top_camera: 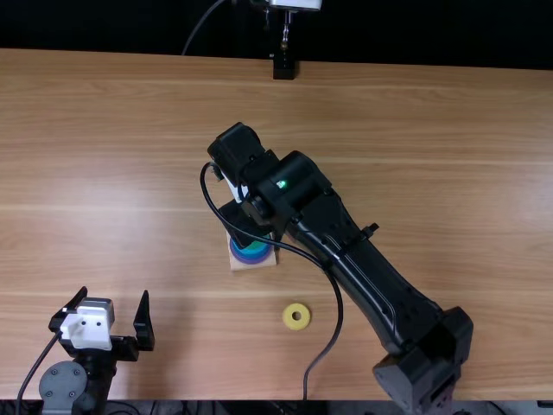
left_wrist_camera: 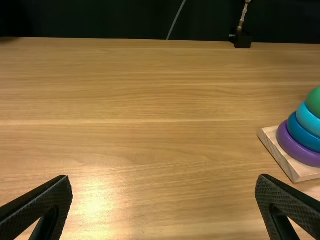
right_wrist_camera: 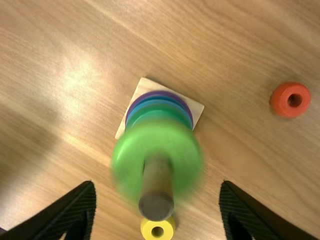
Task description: Build the Hanoi tower: stack the rings onto the peg from bottom to top in this color order: purple, dark blue, light blue, dark green, light green, yellow, orange.
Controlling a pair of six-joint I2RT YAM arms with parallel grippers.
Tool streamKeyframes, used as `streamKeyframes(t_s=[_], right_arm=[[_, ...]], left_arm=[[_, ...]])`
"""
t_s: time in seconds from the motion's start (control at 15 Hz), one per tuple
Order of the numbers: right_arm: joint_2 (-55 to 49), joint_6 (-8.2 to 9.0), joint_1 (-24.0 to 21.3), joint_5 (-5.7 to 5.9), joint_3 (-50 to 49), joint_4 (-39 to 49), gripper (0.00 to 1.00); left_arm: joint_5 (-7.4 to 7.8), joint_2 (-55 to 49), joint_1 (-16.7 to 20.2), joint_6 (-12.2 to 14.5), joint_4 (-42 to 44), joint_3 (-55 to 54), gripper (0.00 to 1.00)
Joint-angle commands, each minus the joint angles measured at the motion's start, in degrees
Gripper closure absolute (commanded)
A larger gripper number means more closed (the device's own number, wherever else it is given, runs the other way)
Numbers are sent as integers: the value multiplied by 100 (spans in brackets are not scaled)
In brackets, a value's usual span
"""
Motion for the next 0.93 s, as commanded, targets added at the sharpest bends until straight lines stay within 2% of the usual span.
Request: streamKeyframes(t_s=[0.0, 0.47, 0.67, 0.73, 0.87], right_arm=[[97, 24, 62, 42, 72, 6, 0], [44, 76, 45, 63, 546, 186, 0], [-8, 857, 53, 63, 775, 186, 0], [-175, 983, 62, 63, 722, 186, 0], [-720, 1005, 45, 74, 423, 164, 0]], left_arm=[[34, -67, 49, 40, -442, -591, 0], [34, -67, 49, 29, -442, -591, 0], [34, -67, 49, 29, -442, -591, 0], [34, -67, 49, 29, -442, -591, 0], [34, -67, 49, 29, -442, -591, 0]])
